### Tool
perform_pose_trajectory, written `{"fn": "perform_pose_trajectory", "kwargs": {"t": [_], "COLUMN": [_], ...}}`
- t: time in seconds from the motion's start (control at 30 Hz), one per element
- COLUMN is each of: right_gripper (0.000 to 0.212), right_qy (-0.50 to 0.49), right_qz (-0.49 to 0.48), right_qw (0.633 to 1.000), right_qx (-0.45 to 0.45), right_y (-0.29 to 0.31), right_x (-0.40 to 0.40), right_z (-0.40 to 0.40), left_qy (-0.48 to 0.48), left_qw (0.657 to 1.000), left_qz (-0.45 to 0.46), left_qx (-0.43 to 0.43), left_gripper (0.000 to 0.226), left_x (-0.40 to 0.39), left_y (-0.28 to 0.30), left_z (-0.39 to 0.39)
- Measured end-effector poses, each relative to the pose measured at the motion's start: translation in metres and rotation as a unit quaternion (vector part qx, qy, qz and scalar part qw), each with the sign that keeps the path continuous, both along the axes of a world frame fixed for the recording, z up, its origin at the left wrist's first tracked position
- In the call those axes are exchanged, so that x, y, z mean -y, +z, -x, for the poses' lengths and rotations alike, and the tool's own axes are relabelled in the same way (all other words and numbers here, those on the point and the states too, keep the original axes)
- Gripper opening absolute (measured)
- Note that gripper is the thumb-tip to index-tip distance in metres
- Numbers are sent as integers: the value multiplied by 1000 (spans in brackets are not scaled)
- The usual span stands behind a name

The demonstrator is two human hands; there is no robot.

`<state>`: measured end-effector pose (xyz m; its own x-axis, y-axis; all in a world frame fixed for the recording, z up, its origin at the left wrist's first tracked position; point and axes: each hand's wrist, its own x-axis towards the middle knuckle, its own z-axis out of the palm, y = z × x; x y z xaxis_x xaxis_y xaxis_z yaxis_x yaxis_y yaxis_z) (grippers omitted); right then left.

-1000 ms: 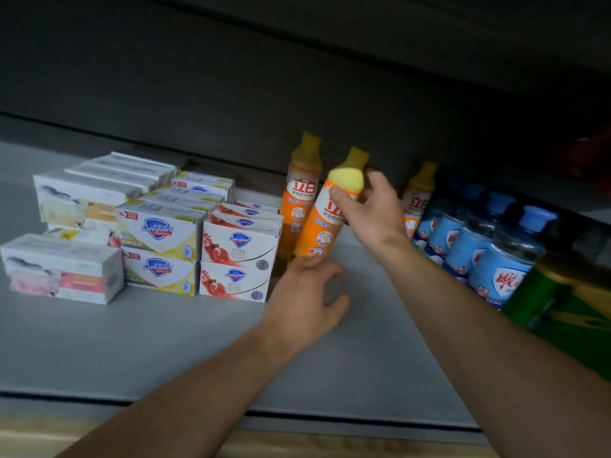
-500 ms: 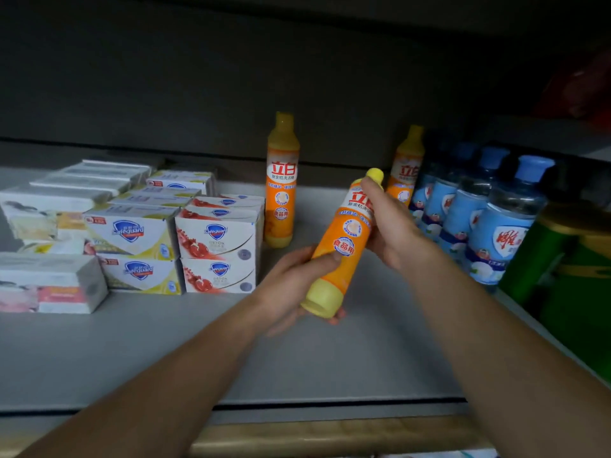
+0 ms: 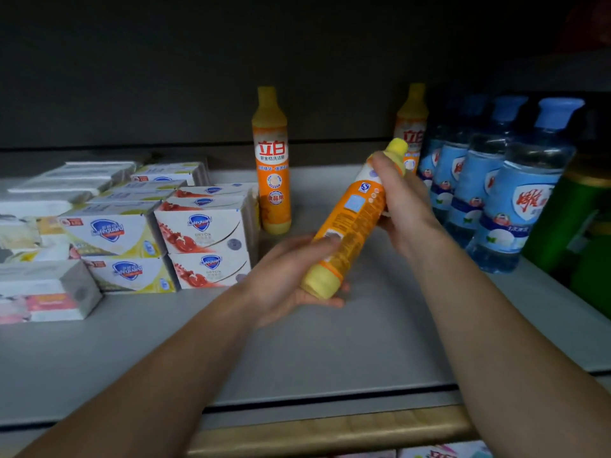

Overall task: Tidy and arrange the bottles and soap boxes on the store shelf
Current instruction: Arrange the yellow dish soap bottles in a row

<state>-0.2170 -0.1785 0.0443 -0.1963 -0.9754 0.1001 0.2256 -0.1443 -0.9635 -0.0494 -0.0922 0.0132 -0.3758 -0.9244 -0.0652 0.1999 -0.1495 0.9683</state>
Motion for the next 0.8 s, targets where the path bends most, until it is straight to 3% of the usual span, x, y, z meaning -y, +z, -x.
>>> {"fn": "perform_pose_trajectory", "kwargs": {"t": [0.1, 0.17, 0.23, 0.3, 0.4, 0.57, 0.7, 0.8], "right_gripper": [51, 52, 46, 42, 38, 33, 35, 39], "right_qy": [-66, -35, 58, 143, 202, 230, 161, 66], "right_qz": [3, 2, -8, -18, -29, -45, -35, -35], "right_qw": [995, 997, 998, 986, 970, 962, 983, 997], "right_qx": [-75, -66, 21, 88, 131, 140, 76, -29], "right_y": [-3, -4, -4, -4, -8, -12, -14, -16], "right_x": [1, 3, 2, -1, -7, -11, -8, -5], "right_z": [1, -1, -2, -3, -4, -6, -7, -7], "left_qy": [112, 128, 104, 67, -27, -117, -106, 14], "left_qw": [969, 957, 977, 997, 981, 958, 973, 998], "left_qz": [160, 199, 156, 34, -99, -142, -141, -60], "left_qx": [152, 168, 98, -24, -165, -220, -147, -12], "left_gripper": [57, 60, 38, 26, 44, 63, 71, 63], "left_x": [3, 2, -2, -6, -10, -11, -9, -10], "left_y": [-9, -10, -7, -1, 8, 9, 10, 9], "left_z": [5, 5, 4, 4, -1, -7, -6, 1]}}
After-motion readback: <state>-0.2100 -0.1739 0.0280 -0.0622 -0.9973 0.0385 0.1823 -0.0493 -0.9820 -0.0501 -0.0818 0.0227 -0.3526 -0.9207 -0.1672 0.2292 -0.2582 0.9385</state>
